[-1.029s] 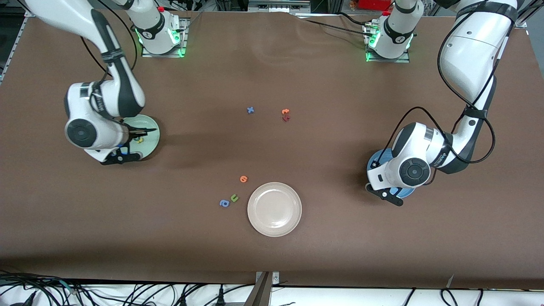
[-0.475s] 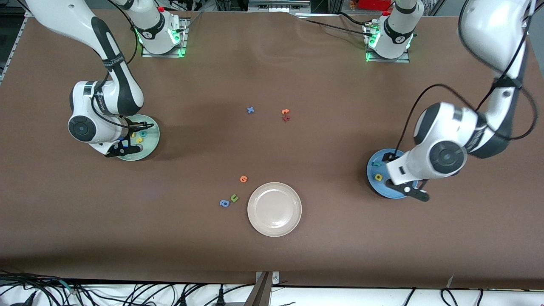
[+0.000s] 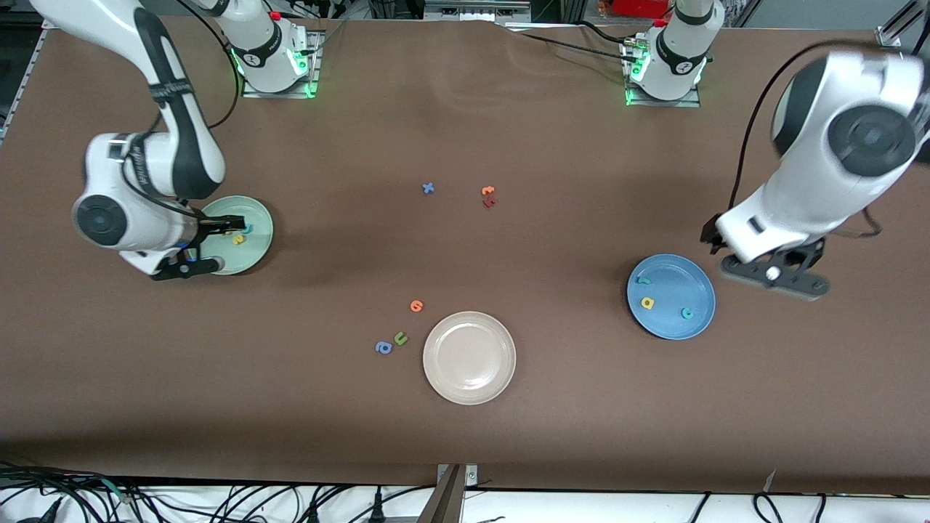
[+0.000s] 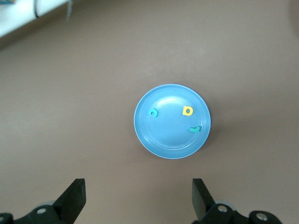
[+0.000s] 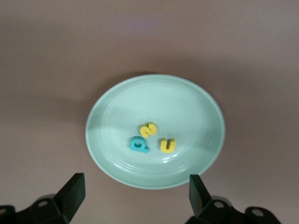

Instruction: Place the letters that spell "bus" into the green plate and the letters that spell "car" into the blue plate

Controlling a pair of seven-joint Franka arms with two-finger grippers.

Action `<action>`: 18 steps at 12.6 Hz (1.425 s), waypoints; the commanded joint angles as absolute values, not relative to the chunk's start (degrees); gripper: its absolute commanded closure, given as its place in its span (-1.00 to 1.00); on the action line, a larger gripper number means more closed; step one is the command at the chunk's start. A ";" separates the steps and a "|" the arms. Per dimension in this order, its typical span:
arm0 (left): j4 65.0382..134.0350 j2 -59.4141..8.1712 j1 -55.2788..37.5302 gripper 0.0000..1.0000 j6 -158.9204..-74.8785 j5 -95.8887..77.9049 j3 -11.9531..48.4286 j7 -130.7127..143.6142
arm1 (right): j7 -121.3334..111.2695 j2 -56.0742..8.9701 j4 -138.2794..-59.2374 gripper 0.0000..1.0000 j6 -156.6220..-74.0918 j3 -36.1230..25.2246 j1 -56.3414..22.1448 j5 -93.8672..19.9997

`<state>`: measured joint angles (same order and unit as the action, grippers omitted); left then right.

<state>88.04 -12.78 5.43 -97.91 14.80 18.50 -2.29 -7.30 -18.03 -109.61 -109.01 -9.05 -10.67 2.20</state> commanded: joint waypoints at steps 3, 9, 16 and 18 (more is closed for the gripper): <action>92.36 -2.74 -1.57 -1.00 -97.56 3.87 6.60 -3.34 | -5.47 -16.97 -90.83 -0.97 -91.36 -9.32 -10.90 0.88; 94.30 0.26 -5.46 -1.00 -97.47 2.11 3.32 0.51 | -3.96 -9.06 -87.19 -0.97 -89.56 -9.58 -10.90 1.14; 93.78 1.66 -6.33 -1.00 -96.68 2.20 1.58 2.29 | -4.04 -5.36 -90.71 -0.97 -92.29 -5.80 -6.42 1.67; 93.61 1.23 -5.63 -1.00 -96.59 1.85 1.49 2.29 | -4.04 -5.54 -90.62 -0.97 -92.20 -5.63 -6.50 1.67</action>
